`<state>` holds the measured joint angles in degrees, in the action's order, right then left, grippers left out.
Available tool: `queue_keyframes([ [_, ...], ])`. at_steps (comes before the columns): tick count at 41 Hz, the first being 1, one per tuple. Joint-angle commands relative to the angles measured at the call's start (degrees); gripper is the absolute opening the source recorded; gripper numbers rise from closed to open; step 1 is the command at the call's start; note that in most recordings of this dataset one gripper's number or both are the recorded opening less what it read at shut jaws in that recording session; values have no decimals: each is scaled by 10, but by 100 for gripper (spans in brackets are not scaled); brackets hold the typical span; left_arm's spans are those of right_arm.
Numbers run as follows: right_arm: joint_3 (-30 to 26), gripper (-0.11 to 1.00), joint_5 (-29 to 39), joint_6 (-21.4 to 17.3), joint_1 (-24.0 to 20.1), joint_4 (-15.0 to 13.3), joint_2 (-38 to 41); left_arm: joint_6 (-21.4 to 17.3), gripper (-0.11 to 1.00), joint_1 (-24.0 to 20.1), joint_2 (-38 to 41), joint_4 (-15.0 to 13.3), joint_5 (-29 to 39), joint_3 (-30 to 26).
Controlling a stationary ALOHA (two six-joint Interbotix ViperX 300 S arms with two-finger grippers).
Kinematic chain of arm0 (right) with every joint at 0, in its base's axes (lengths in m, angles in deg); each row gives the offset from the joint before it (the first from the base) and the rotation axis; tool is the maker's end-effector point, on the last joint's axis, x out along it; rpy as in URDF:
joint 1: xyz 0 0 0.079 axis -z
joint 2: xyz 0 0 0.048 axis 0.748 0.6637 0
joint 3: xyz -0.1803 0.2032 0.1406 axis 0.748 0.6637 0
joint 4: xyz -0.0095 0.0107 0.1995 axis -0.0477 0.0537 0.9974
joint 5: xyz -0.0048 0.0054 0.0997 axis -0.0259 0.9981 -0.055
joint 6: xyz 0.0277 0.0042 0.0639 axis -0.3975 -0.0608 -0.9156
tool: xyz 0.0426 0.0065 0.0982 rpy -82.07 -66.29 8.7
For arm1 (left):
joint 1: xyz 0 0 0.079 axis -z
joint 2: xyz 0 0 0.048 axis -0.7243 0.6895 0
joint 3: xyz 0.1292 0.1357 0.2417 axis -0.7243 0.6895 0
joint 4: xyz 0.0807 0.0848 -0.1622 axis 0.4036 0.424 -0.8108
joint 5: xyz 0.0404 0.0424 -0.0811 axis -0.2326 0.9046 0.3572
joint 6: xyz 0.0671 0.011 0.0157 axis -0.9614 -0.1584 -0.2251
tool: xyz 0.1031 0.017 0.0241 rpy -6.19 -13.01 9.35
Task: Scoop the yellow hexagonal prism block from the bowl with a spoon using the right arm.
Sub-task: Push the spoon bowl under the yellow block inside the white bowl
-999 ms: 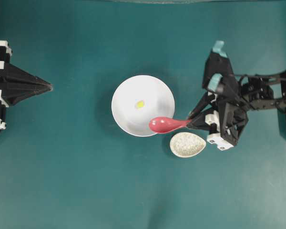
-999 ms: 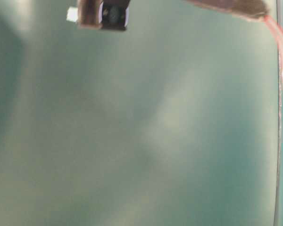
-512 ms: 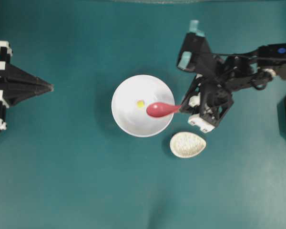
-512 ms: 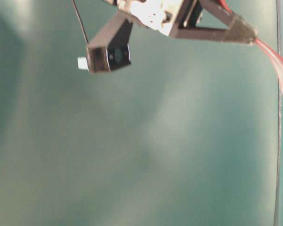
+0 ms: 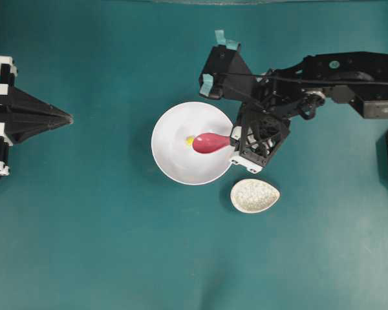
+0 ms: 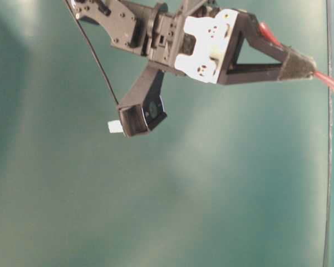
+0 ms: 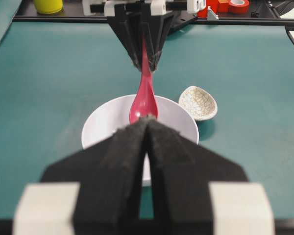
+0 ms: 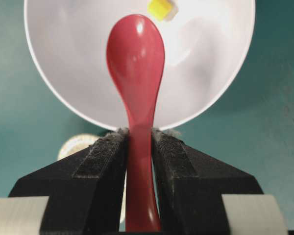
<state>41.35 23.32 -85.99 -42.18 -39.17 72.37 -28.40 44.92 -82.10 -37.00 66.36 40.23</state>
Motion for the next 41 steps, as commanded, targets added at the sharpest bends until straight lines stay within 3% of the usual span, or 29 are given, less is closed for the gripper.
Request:
queue_keyframes([
  [1,-14,22,2,-1,1,0,-2,-1,0,-1,4,2,-3,-11],
  [41,-9,22,-38,0,0,-12,59,-1,0,-1,4,2,-3,-11],
])
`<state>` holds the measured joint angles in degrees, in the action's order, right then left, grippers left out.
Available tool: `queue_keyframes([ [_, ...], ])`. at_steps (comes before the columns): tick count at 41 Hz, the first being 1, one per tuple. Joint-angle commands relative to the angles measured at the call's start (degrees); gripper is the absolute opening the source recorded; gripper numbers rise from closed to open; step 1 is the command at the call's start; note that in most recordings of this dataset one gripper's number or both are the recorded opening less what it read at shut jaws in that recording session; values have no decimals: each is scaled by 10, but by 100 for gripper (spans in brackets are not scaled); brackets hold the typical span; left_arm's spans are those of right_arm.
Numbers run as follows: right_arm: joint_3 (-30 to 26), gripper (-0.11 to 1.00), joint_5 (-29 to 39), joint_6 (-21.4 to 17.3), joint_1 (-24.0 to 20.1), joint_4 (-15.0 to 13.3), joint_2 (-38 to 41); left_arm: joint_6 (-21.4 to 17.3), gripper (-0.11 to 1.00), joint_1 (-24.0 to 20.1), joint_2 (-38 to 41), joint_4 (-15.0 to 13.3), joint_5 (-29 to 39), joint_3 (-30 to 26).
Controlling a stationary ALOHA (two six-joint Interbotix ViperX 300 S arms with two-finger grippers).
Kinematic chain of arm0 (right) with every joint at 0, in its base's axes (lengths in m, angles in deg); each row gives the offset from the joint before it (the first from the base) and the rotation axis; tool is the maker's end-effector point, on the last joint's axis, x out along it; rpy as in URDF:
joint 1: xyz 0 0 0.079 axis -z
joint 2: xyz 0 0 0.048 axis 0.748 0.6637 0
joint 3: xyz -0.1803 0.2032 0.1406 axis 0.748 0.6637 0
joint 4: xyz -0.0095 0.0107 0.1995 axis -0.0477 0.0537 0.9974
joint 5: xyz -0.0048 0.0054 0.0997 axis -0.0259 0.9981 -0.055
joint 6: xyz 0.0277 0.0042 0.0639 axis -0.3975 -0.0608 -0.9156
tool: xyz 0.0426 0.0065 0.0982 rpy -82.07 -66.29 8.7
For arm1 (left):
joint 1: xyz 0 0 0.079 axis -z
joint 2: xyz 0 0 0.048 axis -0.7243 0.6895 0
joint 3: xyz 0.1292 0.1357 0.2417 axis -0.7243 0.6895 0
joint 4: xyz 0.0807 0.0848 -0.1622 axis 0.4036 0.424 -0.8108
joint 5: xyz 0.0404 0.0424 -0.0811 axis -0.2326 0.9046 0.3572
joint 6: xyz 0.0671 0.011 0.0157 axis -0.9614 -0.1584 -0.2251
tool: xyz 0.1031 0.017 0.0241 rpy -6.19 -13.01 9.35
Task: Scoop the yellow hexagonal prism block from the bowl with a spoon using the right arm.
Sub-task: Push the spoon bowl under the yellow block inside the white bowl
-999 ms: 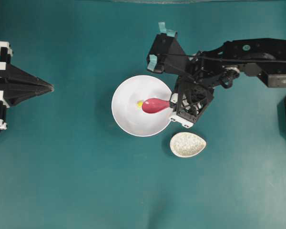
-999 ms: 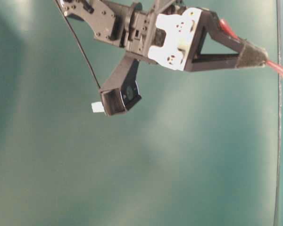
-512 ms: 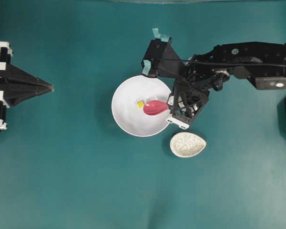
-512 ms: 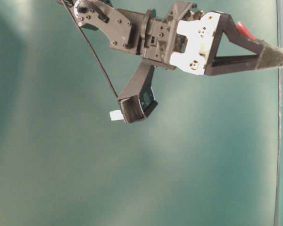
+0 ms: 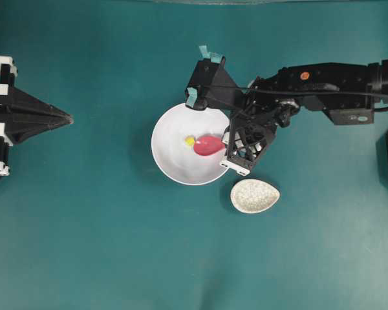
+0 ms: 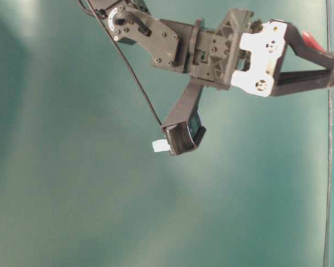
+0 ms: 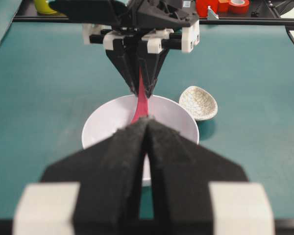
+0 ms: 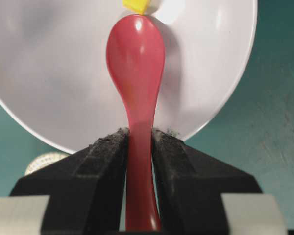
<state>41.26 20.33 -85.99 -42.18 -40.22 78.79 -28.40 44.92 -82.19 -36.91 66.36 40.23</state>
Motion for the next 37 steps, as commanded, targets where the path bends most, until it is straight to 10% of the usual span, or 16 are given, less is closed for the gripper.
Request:
queue_keyframes([
  [1,-8,22,-11,0,0,-3,-4,-1,0,-1,5,1,-3,-11],
  [37,-8,22,-102,-1,0,-38,4,-1,0,-1,5,2,-3,-11],
])
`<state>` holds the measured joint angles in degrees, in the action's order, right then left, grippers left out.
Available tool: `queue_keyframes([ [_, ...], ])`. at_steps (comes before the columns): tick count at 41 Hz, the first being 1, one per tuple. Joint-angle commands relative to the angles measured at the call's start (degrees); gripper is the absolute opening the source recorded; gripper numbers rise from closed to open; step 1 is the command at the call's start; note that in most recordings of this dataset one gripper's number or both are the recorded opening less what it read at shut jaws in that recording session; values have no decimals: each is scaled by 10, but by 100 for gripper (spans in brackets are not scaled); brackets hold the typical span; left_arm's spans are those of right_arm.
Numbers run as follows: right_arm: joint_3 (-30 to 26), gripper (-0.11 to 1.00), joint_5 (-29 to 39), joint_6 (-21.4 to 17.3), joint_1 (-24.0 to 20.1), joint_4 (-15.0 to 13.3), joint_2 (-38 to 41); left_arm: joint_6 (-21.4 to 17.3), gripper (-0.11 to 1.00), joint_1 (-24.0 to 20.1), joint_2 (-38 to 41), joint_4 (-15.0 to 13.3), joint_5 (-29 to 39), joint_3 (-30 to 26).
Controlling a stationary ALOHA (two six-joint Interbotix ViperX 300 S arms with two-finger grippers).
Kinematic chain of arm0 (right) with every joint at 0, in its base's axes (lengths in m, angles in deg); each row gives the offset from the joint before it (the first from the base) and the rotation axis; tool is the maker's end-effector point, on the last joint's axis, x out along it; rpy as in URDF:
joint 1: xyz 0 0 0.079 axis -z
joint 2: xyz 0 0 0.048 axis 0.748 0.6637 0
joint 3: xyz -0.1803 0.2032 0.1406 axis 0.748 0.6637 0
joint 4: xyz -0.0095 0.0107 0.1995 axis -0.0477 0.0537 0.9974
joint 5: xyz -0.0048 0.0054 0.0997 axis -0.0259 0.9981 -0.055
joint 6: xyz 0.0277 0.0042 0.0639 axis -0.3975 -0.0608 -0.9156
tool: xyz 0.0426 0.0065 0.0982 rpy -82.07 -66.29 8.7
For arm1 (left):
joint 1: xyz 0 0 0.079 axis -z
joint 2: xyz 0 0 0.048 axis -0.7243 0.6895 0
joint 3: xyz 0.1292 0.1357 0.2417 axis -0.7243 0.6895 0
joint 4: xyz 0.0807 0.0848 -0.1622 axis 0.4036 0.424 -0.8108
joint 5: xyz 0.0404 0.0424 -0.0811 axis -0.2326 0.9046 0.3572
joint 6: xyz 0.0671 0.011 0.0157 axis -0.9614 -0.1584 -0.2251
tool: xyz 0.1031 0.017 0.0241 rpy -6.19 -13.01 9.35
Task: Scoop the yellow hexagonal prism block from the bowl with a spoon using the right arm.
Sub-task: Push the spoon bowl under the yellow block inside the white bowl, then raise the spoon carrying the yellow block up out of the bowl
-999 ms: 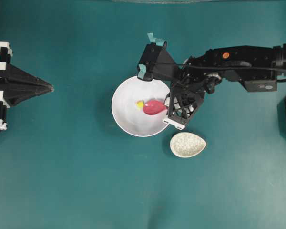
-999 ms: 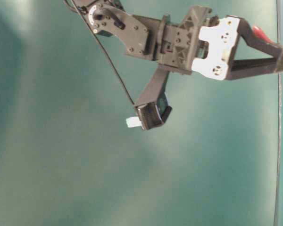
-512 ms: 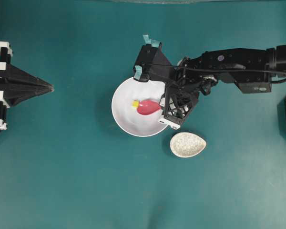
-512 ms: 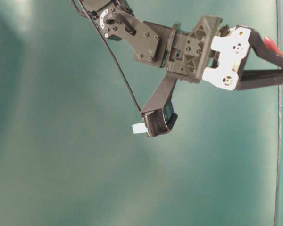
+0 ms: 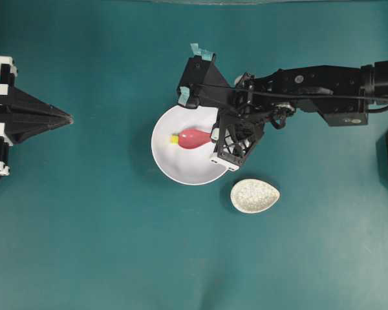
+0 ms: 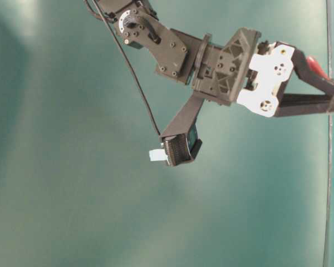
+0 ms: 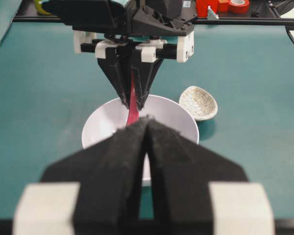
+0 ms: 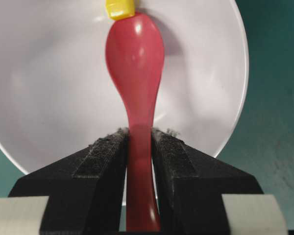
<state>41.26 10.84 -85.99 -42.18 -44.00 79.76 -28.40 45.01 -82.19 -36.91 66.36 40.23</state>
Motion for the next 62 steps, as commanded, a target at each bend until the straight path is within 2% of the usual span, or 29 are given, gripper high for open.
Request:
queue_keyframes([
  [1,-8,22,-8,-1,1,0,-7,-1,0,-2,5,1,-3,-11],
  [17,-8,22,-44,-1,1,5,-7,-1,0,-2,5,2,-3,-11],
  [33,-11,22,-48,-1,-3,6,-17,-1,0,-2,5,1,-3,-11],
  [62,34,22,-143,-1,-13,14,-55,-1,0,-2,5,2,-3,-11],
])
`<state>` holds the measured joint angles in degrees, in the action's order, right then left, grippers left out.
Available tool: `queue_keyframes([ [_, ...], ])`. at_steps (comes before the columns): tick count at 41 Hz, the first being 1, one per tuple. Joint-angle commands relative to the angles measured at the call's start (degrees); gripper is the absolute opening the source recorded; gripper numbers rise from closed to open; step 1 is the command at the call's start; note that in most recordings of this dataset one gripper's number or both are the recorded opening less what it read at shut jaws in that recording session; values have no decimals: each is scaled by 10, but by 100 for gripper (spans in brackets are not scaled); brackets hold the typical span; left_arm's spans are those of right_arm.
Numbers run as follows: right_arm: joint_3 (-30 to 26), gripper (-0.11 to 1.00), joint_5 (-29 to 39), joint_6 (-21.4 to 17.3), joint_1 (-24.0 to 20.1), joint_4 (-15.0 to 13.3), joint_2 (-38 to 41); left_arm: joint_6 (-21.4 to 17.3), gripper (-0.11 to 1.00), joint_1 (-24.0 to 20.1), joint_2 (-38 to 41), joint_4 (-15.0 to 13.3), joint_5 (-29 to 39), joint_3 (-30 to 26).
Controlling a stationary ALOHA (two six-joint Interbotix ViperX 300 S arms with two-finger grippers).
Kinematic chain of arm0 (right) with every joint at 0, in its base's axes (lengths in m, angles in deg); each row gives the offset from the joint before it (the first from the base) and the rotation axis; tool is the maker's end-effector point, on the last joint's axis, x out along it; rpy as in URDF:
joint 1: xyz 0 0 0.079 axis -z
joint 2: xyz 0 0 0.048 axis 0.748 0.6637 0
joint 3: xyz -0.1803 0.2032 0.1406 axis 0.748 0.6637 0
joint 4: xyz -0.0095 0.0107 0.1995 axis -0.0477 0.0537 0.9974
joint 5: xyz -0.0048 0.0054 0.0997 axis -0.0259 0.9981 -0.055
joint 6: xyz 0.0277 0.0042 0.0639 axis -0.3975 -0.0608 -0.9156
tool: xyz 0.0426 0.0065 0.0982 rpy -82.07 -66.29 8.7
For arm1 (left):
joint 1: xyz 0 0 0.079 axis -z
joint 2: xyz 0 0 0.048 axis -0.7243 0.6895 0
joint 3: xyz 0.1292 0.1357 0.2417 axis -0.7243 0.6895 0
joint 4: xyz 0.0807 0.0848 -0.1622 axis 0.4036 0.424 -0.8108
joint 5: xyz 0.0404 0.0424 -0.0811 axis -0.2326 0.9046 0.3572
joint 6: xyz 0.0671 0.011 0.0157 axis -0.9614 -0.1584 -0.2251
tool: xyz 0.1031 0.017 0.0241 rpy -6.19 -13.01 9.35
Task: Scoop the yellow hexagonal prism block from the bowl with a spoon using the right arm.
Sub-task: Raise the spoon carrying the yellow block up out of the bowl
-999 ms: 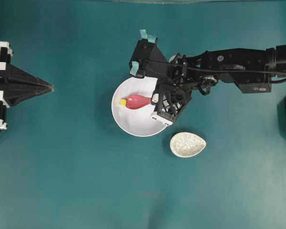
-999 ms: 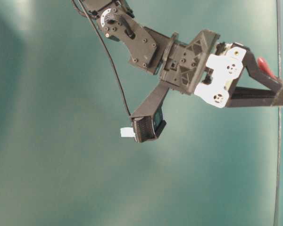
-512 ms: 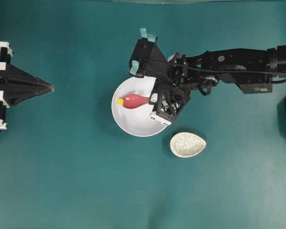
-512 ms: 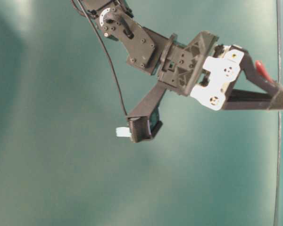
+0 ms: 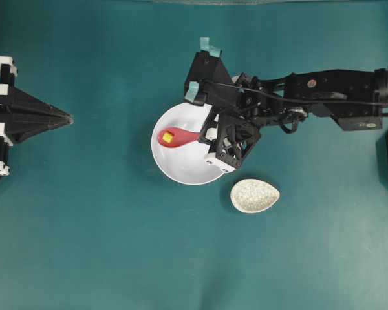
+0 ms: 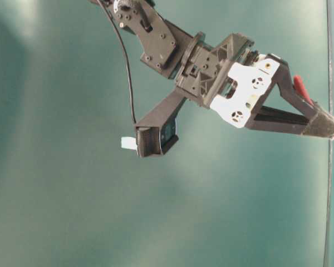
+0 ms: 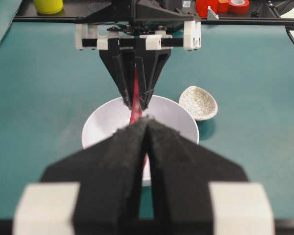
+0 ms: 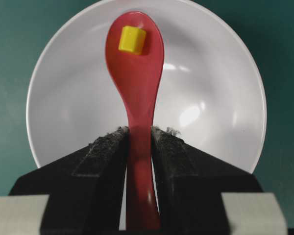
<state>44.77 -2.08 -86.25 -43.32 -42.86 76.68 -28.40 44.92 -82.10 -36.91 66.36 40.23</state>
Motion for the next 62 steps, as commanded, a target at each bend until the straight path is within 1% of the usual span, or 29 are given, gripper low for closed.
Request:
queue_keyframes([
  [1,4,22,-19,2,-2,4,-28,-1,0,-1,4,2,-3,-11],
  [18,55,22,-101,2,-6,4,-114,0,0,0,4,1,-3,-11],
  [22,67,22,-111,1,-6,4,-137,0,0,-1,4,2,-3,-11],
  [26,75,22,-112,1,-6,9,-160,0,0,-1,4,2,-3,-11],
  [33,82,22,-113,0,-6,33,-191,0,0,-1,3,2,-3,-11],
  [39,87,22,-110,0,-7,47,-208,2,0,-1,1,2,-3,-11],
  [62,112,22,-108,1,-6,48,-263,2,0,-1,-1,1,-3,-11],
])
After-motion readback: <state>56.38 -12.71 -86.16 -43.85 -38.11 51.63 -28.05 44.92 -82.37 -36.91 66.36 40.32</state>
